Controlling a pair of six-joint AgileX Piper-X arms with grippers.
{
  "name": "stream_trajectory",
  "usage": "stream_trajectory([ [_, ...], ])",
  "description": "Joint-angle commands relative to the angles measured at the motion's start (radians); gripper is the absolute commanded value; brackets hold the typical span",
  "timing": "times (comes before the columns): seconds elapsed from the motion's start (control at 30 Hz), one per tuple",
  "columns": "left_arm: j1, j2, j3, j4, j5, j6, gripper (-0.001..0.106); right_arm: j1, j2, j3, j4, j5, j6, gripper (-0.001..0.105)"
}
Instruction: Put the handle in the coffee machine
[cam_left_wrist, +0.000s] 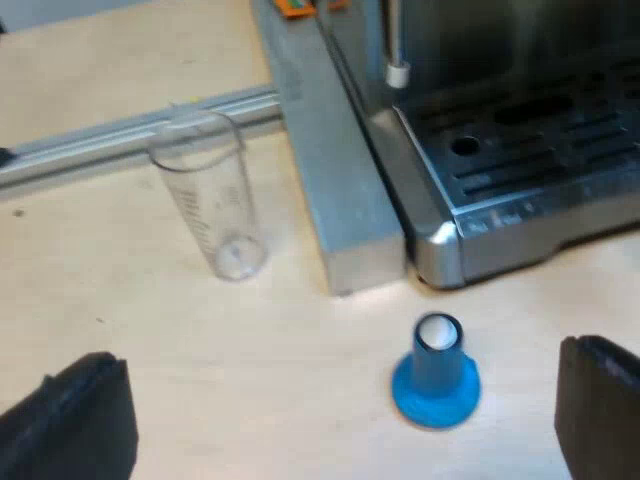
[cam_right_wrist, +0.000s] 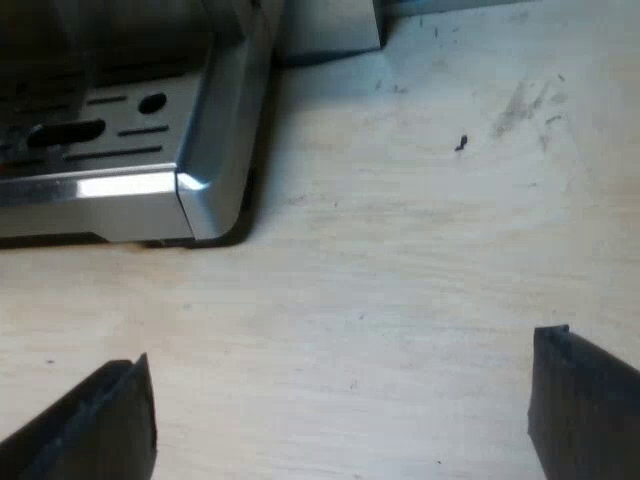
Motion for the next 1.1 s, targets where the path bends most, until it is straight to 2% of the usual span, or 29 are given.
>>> stream_trajectory([
  [0.03,-0.002,-0.037,0.02,-0.005,0.018,0.003,0.085,-0.005,-0.046,0.013,-0.012,-0.007,-0.004,0.077],
  [0.23,-0.002,-0.035,0.02,-0.019,0.029,0.019,0.085,-0.005,-0.044,0.039,-0.036,-0.007,-0.004,0.077],
  [0.4,-0.002,-0.035,0.029,-0.079,0.029,0.019,0.085,-0.005,-0.045,0.039,-0.036,0.008,-0.003,0.077],
  [0.9,-0.002,-0.035,0.044,-0.095,0.038,0.019,0.085,-0.005,-0.045,0.039,-0.036,0.038,0.005,0.077],
  [1.1,-0.002,-0.074,0.049,-0.104,0.038,0.019,0.085,-0.005,-0.045,0.039,-0.036,0.038,0.005,0.077],
])
